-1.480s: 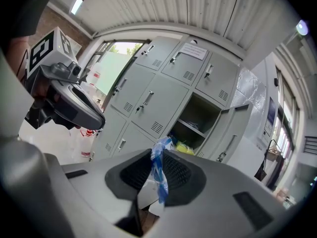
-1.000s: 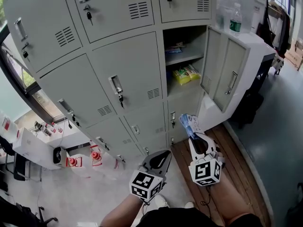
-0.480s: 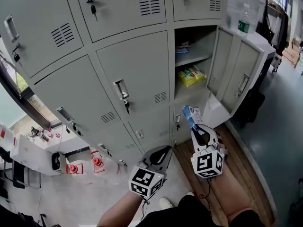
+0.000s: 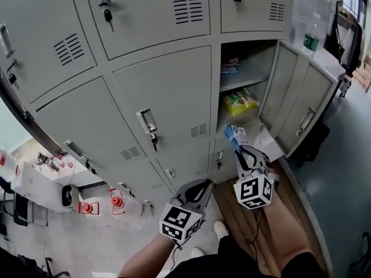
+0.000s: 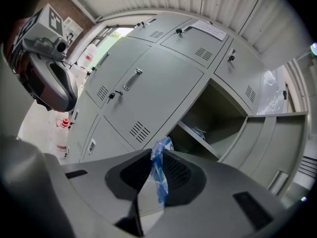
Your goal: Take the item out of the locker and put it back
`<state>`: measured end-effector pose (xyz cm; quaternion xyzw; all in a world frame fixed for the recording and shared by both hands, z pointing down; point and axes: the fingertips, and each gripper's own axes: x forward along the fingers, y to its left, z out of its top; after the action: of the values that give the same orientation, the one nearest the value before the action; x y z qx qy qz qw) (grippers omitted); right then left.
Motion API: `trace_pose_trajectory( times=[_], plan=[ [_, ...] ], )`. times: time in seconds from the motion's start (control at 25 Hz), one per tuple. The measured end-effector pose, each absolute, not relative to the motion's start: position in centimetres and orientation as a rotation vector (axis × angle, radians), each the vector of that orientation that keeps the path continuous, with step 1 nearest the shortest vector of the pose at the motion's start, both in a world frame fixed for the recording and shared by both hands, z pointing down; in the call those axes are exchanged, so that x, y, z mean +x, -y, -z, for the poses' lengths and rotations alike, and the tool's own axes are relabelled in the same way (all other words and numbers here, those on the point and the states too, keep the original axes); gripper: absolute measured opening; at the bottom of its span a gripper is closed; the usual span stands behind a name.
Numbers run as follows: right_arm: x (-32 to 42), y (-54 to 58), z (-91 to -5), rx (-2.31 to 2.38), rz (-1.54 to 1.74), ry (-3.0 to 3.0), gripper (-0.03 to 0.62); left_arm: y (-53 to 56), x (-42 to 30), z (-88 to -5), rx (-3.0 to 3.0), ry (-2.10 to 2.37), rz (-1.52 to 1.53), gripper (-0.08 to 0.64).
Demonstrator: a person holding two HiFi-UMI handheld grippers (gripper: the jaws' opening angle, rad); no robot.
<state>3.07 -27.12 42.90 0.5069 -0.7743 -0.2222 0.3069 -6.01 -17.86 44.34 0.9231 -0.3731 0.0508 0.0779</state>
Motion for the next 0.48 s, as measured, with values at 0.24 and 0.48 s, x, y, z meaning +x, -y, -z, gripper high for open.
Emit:
trace_pose_trajectory(
  times=[0.24, 0.48],
  plan=[
    [4.0, 32.5, -43.8, 1.252, 0.632, 2.055, 0.12, 21.9, -4.2, -44.2, 2.74, 1.174, -0.146, 0.021],
    [4.6, 37.1, -45.4, 1.159, 0.659, 2.057, 0.12, 25.2, -2.5, -44.8, 2.719, 1.21, -0.159, 0.021]
  ],
)
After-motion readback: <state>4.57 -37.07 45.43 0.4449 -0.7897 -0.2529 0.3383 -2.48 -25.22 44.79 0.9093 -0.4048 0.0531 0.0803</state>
